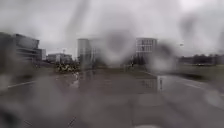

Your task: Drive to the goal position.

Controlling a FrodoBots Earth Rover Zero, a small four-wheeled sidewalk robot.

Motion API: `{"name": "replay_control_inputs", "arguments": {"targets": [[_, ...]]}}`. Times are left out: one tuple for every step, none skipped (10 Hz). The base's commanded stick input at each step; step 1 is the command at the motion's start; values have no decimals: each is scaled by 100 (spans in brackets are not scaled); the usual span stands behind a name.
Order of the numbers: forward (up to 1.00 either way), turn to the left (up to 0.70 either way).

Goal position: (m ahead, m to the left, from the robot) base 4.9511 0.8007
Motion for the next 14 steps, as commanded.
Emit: {"name": "replay_control_inputs", "arguments": {"targets": [[7, 0], [7, 0], [7, 0], [7, 0], [7, 0], [7, 0], [7, 0], [7, 0], [7, 0], [7, 0], [7, 0], [7, 0], [7, 0], [7, 0]]}}
